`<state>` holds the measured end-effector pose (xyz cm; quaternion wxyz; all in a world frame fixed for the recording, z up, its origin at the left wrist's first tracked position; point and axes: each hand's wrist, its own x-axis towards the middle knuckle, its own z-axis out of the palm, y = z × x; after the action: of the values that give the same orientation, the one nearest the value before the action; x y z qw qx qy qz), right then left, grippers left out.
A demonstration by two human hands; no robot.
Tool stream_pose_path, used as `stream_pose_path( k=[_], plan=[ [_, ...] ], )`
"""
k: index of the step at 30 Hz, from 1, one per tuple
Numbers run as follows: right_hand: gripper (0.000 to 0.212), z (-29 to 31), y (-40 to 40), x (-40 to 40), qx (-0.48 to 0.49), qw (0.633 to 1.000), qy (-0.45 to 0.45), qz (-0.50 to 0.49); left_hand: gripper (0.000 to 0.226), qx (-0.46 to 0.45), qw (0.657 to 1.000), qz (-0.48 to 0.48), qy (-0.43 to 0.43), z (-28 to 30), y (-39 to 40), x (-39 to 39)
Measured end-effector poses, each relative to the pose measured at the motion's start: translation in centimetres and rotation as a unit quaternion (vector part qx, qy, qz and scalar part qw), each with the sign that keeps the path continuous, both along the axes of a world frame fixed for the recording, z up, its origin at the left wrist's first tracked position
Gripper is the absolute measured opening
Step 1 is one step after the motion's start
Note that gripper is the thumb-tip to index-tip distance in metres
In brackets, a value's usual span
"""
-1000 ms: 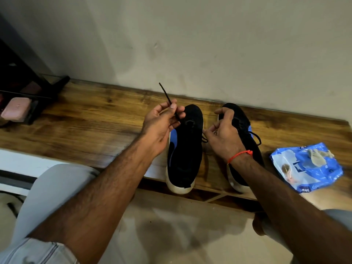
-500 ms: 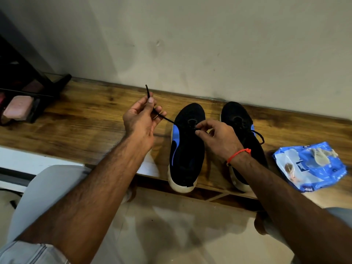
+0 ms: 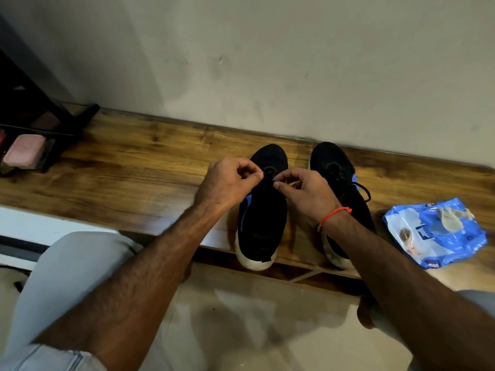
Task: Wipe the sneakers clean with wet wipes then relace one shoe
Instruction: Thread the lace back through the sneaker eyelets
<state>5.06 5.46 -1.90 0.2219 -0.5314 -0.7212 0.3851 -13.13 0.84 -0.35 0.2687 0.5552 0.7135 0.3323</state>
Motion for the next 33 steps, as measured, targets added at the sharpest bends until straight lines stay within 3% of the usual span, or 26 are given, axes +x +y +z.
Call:
stream_pose_path(
  k=[8, 14, 22, 25, 33],
  plan=[
    [0.007, -0.2, -0.2, -0.1, 0.01, 1.0, 0.011, -0.018, 0.011, -0.05, 0.99, -0.015, 0.134, -0.1, -0.1, 0.7],
    [0.006, -0.3, -0.2, -0.3, 0.023, 0.999, -0.001, -0.03, 0.017, -0.038, 0.979, -0.048, 0.197, 0.0, 0.1, 0.7],
    [0.007, -0.3, -0.4, -0.6, 0.024, 0.999, 0.004, -0.032, 0.009, 0.001, 0.957, -0.087, 0.278, 0.3, 0.1, 0.9],
    [0.007, -0.2, -0.5, -0.6, 0.023, 0.999, 0.005, -0.029, 0.009, 0.011, 0.96, -0.088, 0.265, 0.1, 0.3, 1.2],
    [0.01, -0.2, -0.3, -0.3, 0.026, 0.999, 0.026, 0.002, 0.009, -0.015, 0.994, -0.026, 0.108, -1.3, 0.7, 0.9]
  ],
)
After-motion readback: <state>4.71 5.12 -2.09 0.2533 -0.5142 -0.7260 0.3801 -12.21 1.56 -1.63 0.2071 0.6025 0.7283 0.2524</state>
